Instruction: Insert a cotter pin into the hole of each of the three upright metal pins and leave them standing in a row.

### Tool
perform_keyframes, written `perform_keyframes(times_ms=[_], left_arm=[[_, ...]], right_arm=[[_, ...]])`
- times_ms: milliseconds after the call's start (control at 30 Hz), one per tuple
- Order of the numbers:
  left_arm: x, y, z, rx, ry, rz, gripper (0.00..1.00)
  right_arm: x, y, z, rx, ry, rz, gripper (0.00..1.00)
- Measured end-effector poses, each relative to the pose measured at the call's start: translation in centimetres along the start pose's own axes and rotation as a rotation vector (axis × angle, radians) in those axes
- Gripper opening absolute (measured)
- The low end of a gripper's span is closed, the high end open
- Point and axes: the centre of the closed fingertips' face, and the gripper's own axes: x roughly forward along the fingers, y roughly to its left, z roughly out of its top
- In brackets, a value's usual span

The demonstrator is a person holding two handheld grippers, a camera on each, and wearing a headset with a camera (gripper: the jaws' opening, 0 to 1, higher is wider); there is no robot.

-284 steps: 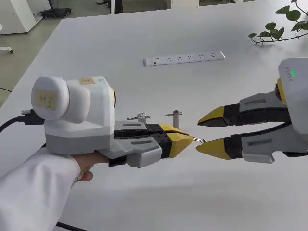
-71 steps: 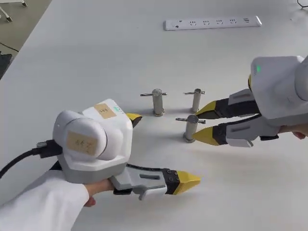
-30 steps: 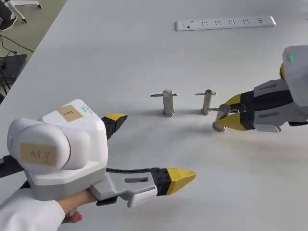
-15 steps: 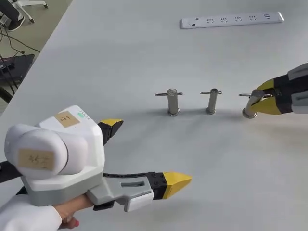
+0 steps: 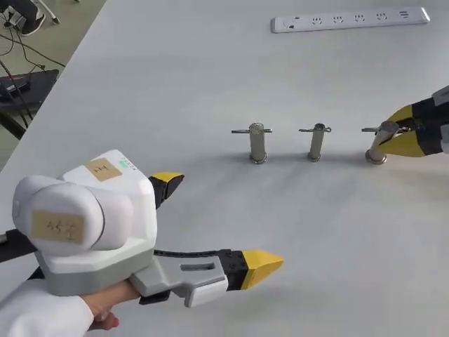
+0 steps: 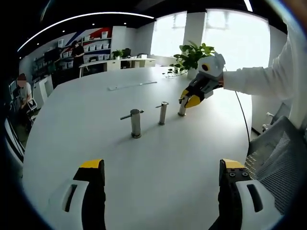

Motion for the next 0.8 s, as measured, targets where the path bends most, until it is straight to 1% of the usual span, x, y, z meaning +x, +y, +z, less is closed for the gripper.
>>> perform_keyframes(times_ms=[133,200,267,367,433,600,700,800], left_arm=[[-0.3,0.6,0.2,-0.003,-0.003,0.016,0.99],[-0.3,0.9,0.1,-0.004,-0.001,0.024,0.99],[-0.4,1.1,0.1,-0.004,0.001,0.029,0.99],[-0.5,1.3,0.1,-0.006,0.002,0.035,0.99],[-0.5,1.6,0.0,-0.007,0.013,0.046,0.99],[-0.5,1.7,0.1,-0.003,0.008,0.048,0.99],[-0.5,1.7,-0.1,-0.006,0.018,0.047,0.99],[-0.5,1.7,-0.1,-0.003,0.02,0.046,0.99]], right_arm=[[0.1,-0.3,-0.3,0.002,-0.001,-0.001,0.08],[0.0,-0.5,-0.3,0.019,-0.015,-0.002,0.08],[-0.2,-0.5,0.0,0.039,-0.044,0.005,0.08],[-0.1,-0.7,-0.3,0.023,-0.028,-0.001,0.08],[-0.1,-0.8,-0.3,0.033,-0.039,-0.003,0.08],[-0.1,-0.9,-0.3,0.025,-0.043,0.006,0.08],[-0.1,-1.0,-0.3,0.038,-0.05,0.004,0.08],[-0.1,-1.0,-0.3,0.048,-0.044,0.0,0.08]])
